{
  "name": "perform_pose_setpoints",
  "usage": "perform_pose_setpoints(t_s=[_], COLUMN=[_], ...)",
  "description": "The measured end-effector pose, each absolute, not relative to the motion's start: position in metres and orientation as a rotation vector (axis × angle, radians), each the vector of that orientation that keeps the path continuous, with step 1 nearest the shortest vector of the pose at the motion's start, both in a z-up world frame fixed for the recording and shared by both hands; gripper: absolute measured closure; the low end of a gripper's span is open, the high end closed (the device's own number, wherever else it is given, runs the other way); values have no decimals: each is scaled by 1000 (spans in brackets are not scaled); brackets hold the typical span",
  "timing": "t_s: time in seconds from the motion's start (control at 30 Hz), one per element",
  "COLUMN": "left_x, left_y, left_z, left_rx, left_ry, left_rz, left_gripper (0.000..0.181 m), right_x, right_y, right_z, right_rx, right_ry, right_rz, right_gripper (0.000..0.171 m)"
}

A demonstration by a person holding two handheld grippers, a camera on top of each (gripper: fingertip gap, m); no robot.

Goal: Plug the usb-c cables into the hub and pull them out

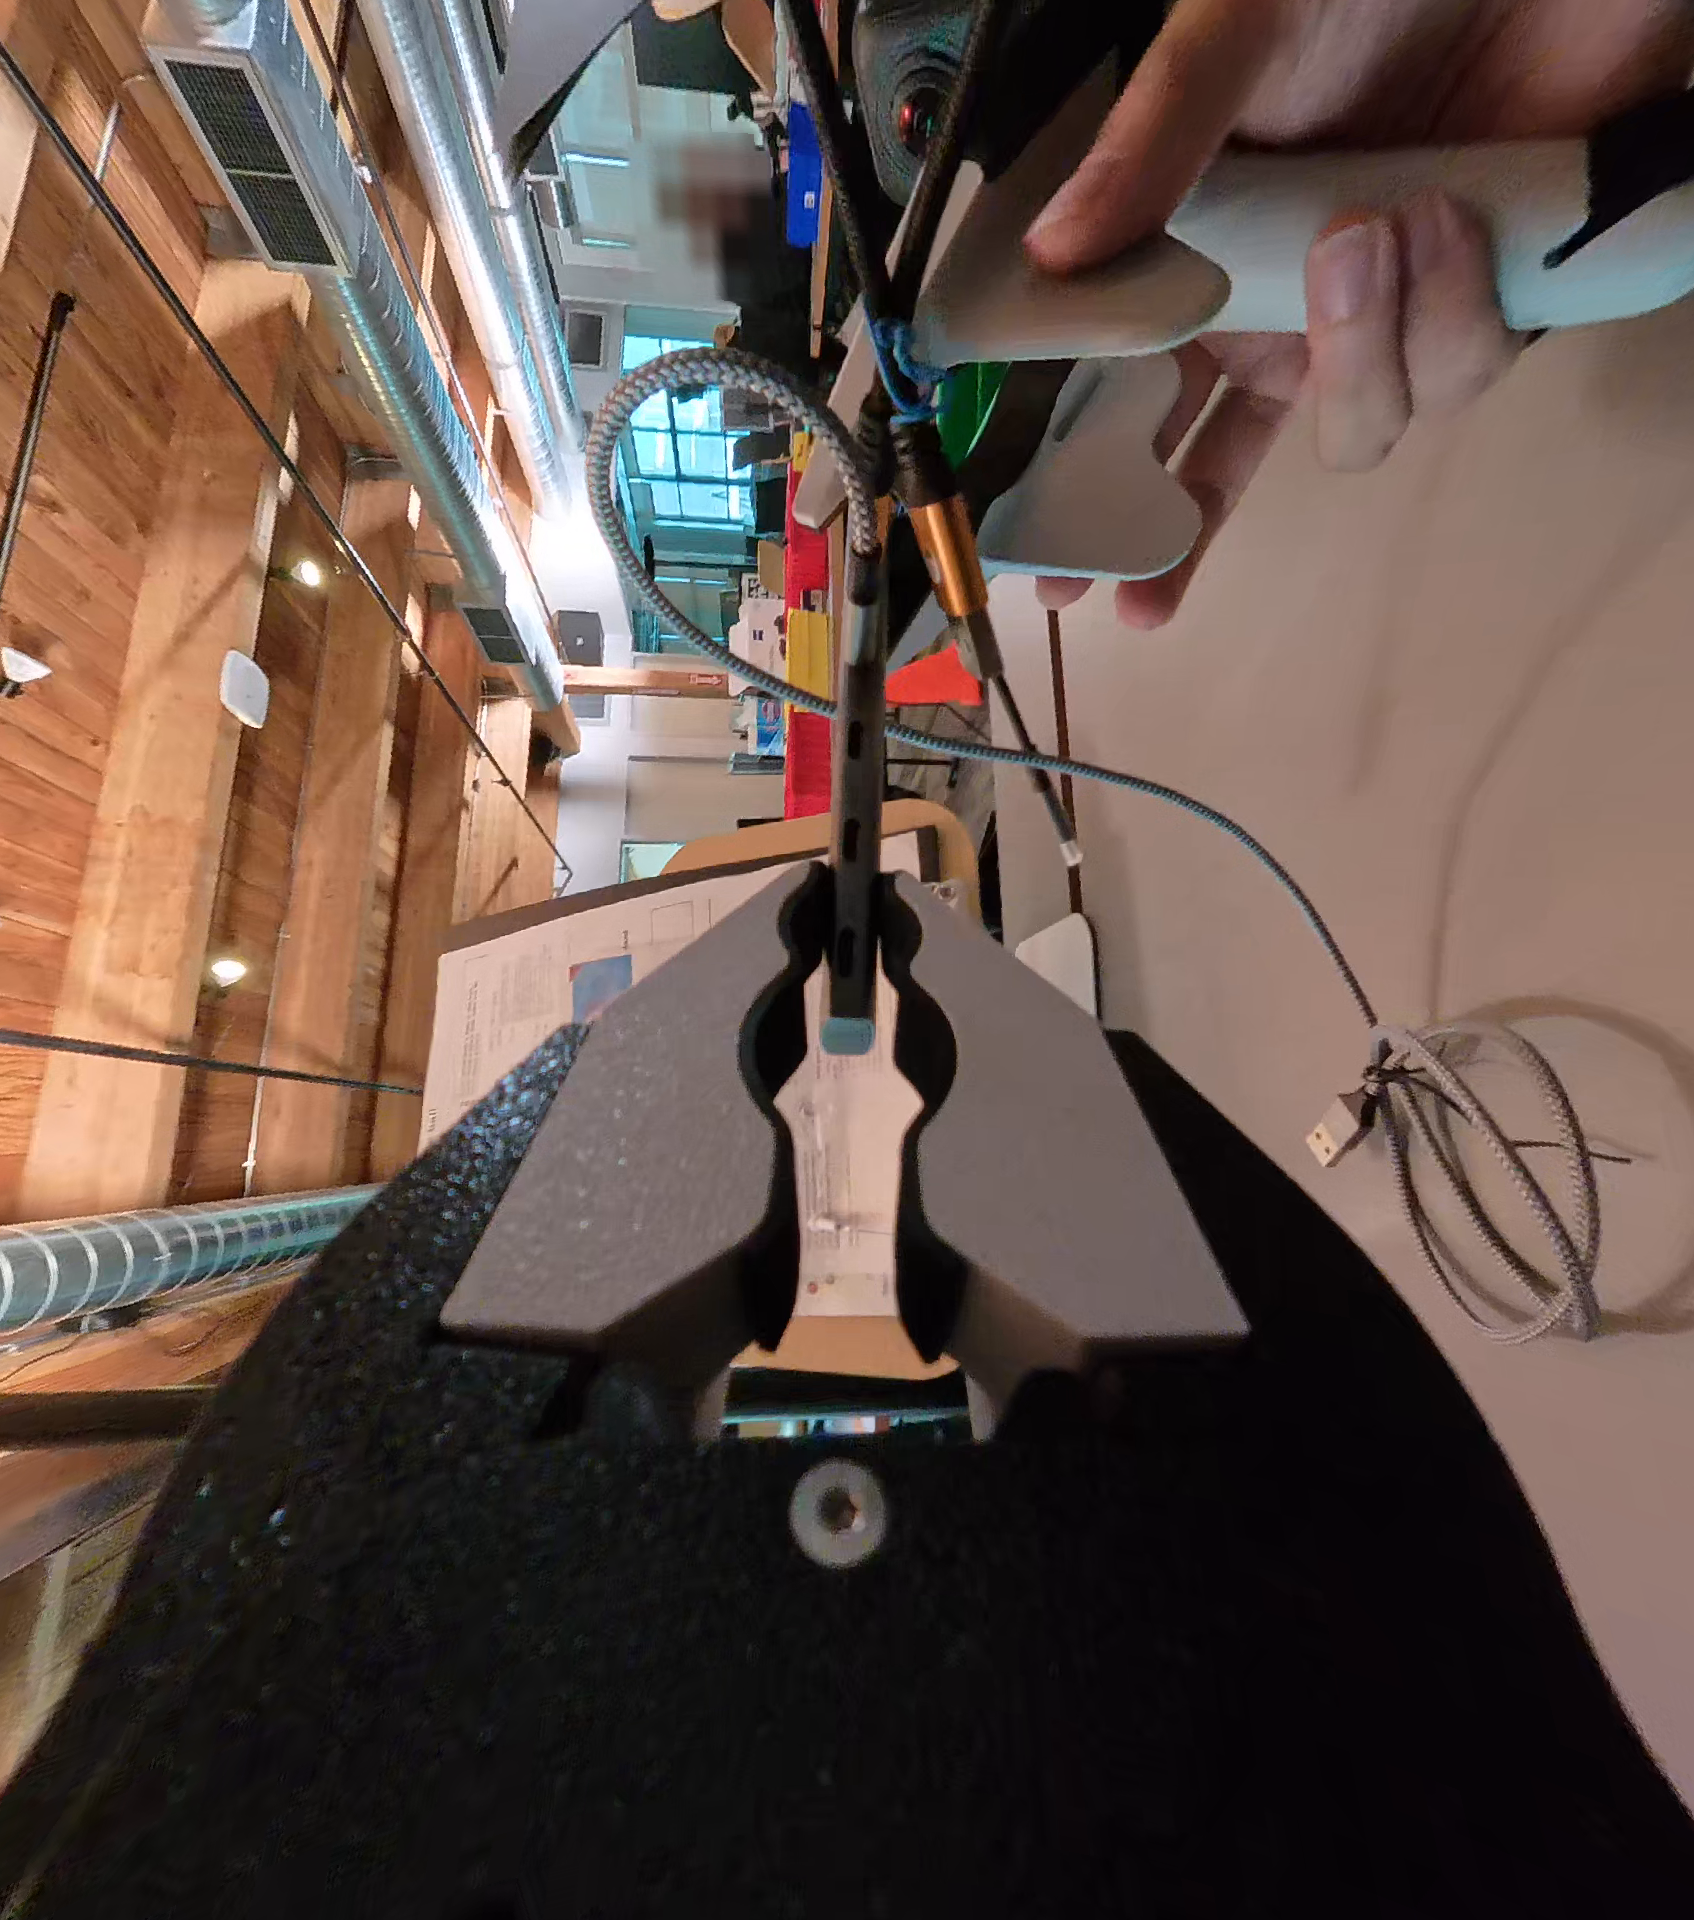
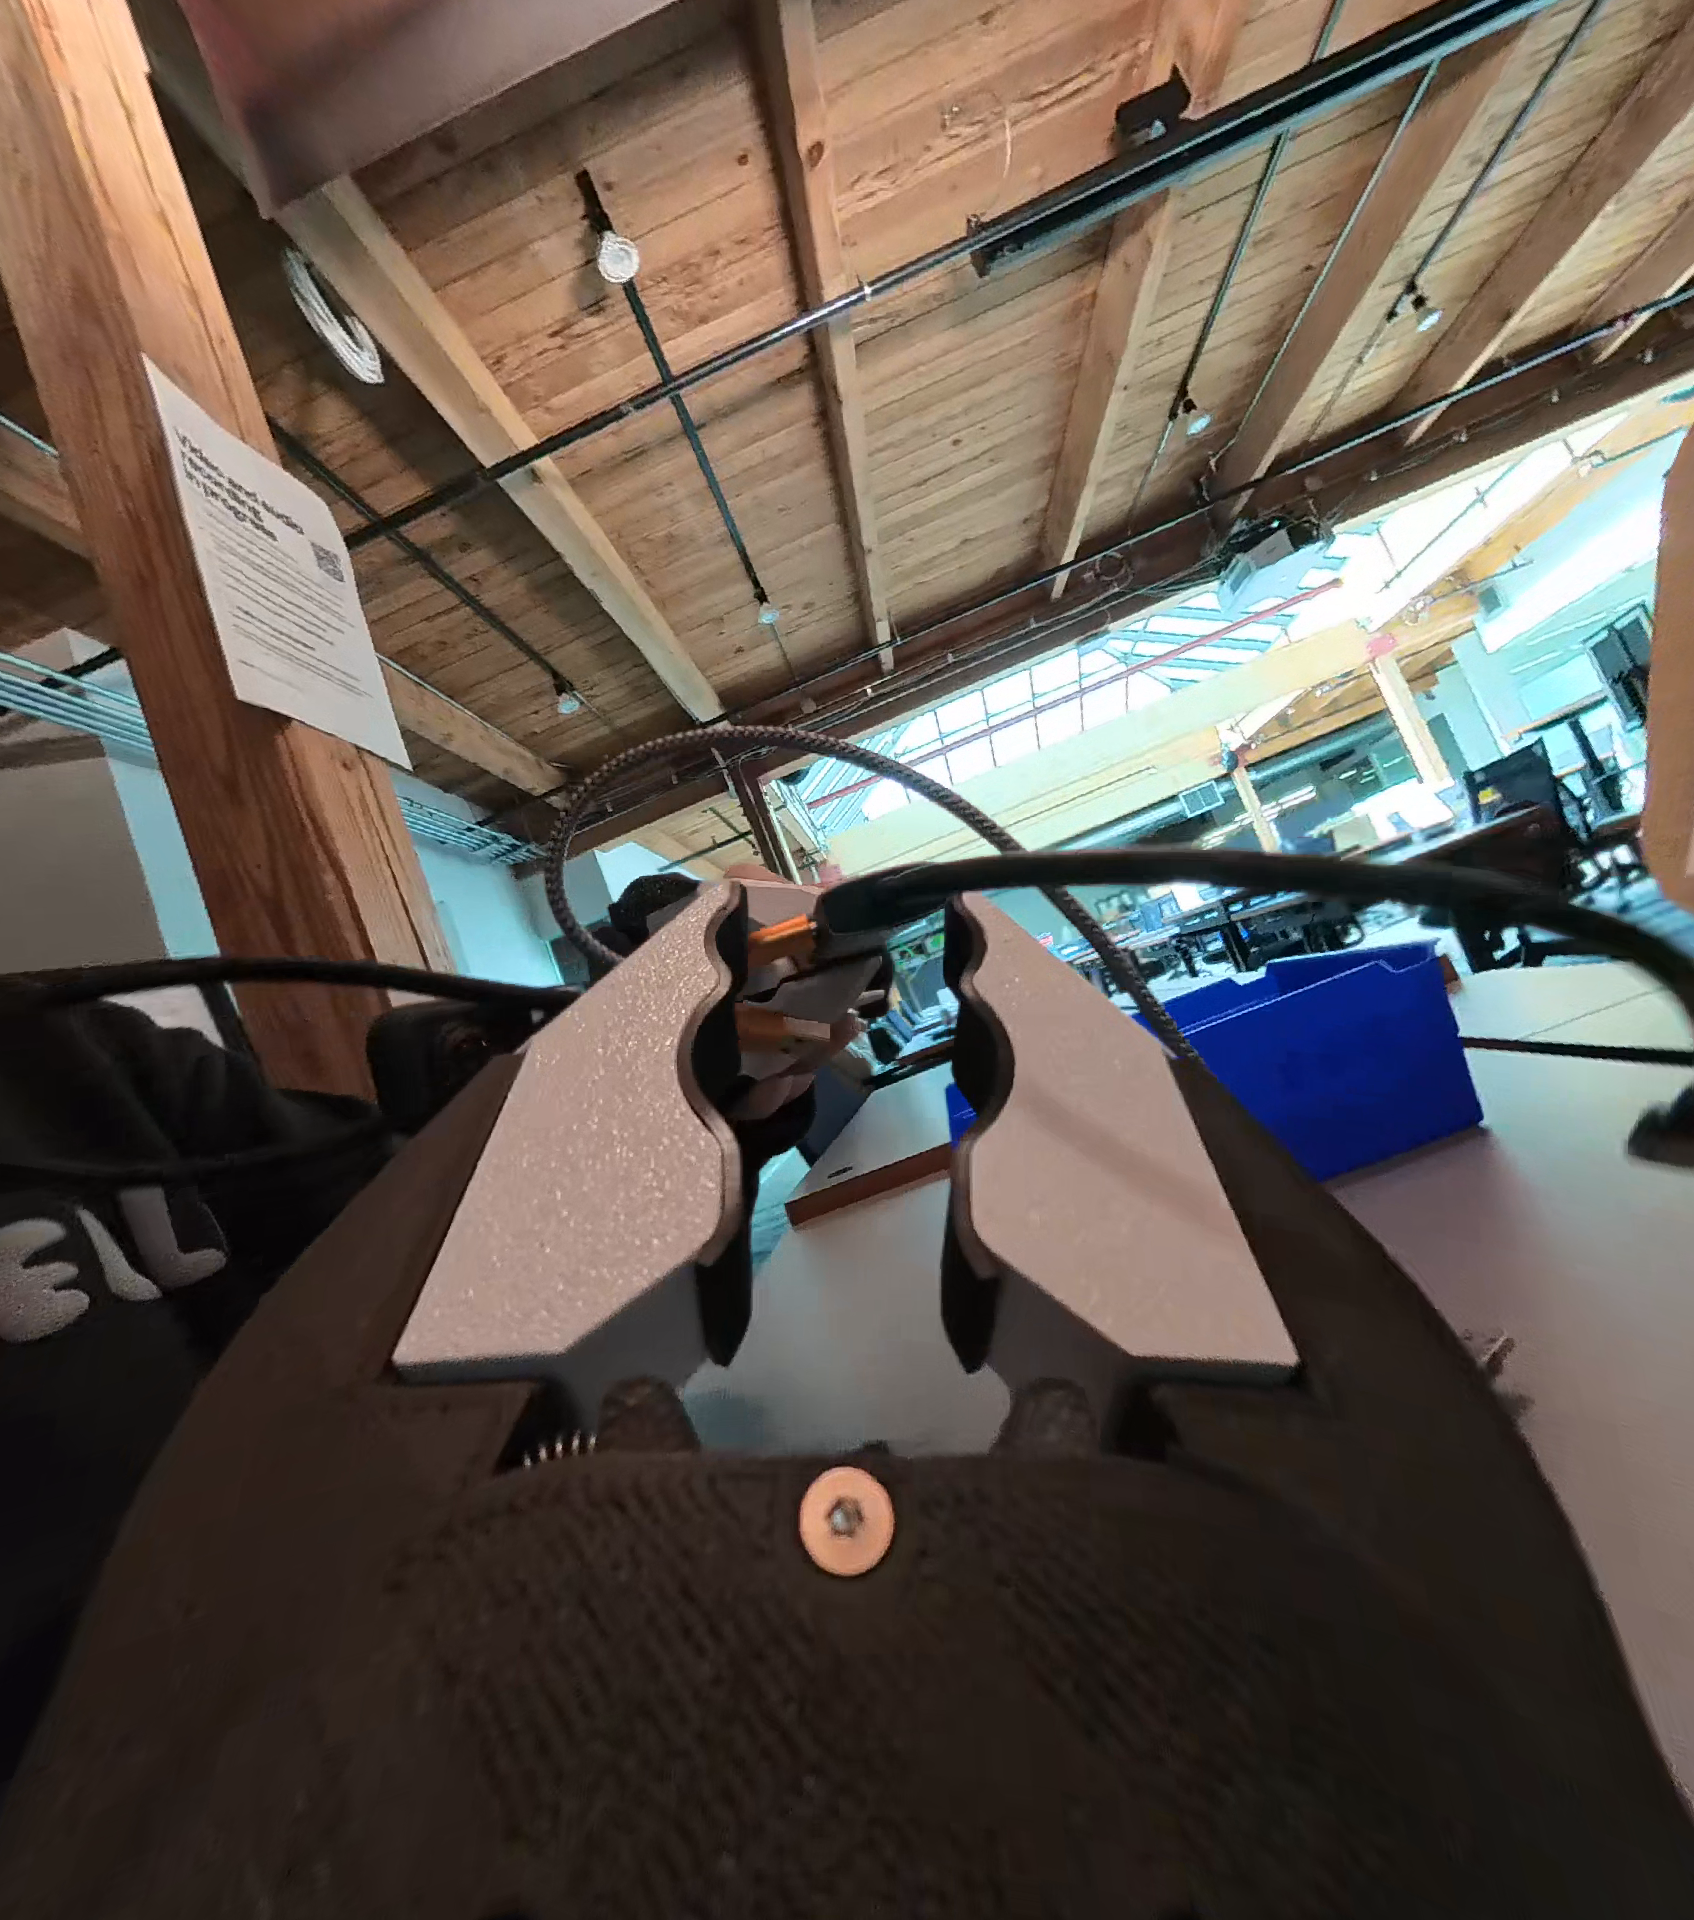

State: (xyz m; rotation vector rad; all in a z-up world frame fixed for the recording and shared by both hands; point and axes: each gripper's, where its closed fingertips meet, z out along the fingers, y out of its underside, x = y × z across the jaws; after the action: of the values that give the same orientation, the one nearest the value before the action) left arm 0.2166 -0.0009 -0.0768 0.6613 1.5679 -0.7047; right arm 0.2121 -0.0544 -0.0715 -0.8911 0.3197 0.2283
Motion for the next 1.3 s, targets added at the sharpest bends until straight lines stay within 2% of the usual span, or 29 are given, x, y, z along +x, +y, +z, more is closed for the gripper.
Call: perform_pose_setpoints(t_s=[0.23,0.47,0.67,0.77,0.87,0.97,1.1,1.3], left_x=[210,211,205,196,185,178,170,174], left_y=[4,8,14,11,5,0,-2,-3], left_z=[-74,-74,-83,-97,-94,-91,-91,-103], left_rx=[665,403,-114,-192,-211,-211,-131,-95], left_ry=[1601,1774,2024,2073,2086,2112,2115,2149], left_rz=[-785,-1100,-1770,-1941,-2113,-2203,-2201,-2029], left_gripper=[174,169,127,121,123,133,160,160], right_x=[202,200,198,189,179,175,175,178], right_y=[-54,-54,-64,-60,-50,-43,-38,-39], right_z=[-70,-66,-59,-58,-64,-69,-76,-79], right_rx=[-937,-950,-871,-885,-942,-968,-1004,-1005], right_ry=[231,207,177,123,71,42,43,55], right_rz=[162,75,97,119,137,156,168,192], right_gripper=[151,150,151,150,150,150,150,151])
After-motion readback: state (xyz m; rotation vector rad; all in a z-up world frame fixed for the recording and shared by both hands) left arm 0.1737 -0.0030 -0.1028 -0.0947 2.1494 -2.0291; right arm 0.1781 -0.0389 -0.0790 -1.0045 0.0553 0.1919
